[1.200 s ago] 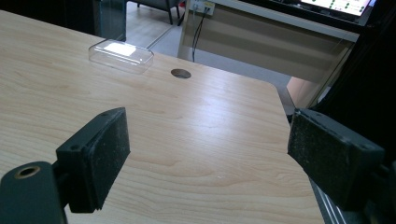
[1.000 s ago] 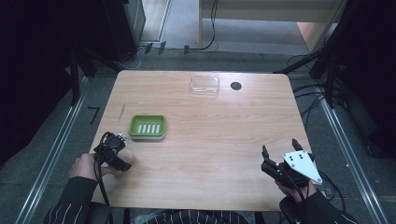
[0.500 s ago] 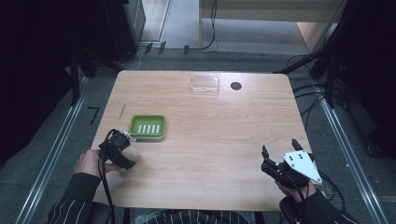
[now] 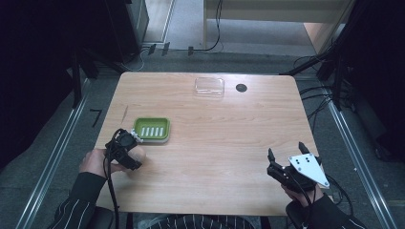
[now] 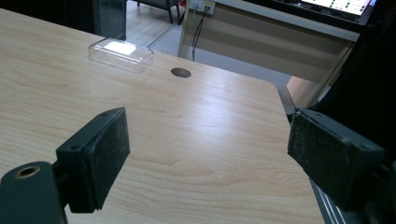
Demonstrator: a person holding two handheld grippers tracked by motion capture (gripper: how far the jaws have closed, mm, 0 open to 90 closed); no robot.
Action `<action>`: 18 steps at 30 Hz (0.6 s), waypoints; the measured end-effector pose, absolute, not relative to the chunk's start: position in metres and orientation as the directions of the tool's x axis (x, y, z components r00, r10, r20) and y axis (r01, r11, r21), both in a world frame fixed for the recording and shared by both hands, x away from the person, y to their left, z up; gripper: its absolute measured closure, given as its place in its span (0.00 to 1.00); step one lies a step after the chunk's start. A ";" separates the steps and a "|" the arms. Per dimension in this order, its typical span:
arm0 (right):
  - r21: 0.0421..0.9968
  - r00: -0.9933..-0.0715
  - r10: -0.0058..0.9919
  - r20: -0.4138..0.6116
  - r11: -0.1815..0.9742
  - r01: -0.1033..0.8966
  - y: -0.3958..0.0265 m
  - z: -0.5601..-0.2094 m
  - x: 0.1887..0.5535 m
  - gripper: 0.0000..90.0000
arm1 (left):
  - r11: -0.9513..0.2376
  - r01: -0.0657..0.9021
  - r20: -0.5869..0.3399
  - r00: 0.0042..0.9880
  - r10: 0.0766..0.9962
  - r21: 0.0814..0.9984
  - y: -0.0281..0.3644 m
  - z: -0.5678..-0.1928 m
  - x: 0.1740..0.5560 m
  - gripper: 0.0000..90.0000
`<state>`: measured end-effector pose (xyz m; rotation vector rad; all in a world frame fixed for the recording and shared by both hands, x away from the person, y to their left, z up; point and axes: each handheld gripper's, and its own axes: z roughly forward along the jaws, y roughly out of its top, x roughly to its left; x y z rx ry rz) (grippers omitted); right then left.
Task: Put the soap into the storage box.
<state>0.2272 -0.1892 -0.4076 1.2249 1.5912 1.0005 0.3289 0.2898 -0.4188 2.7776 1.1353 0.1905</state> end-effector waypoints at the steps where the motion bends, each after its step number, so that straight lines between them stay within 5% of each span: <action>1: 0.940 -0.140 0.977 -0.159 0.193 0.280 -0.189 -0.408 0.227 0.15 | -0.710 0.683 0.065 0.711 0.700 0.170 0.289 -0.418 0.329 0.37; 18: 0.940 -0.137 0.978 -0.157 0.190 0.284 -0.189 -0.408 0.228 0.15 | -0.763 0.624 0.075 0.764 0.641 0.167 0.278 -0.413 0.339 0.37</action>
